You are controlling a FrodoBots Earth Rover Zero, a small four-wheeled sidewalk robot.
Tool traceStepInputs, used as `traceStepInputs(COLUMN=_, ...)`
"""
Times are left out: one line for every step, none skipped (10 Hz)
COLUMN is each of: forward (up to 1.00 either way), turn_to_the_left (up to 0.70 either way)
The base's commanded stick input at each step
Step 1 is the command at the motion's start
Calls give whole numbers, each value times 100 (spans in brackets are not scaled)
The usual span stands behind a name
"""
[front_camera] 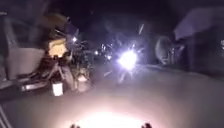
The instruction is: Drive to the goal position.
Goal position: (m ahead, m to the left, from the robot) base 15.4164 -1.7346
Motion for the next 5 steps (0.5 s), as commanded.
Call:
traceStepInputs(forward=70, turn_to_the_left=0)
traceStepInputs(forward=70, turn_to_the_left=0)
traceStepInputs(forward=70, turn_to_the_left=0)
traceStepInputs(forward=70, turn_to_the_left=0)
traceStepInputs(forward=70, turn_to_the_left=0)
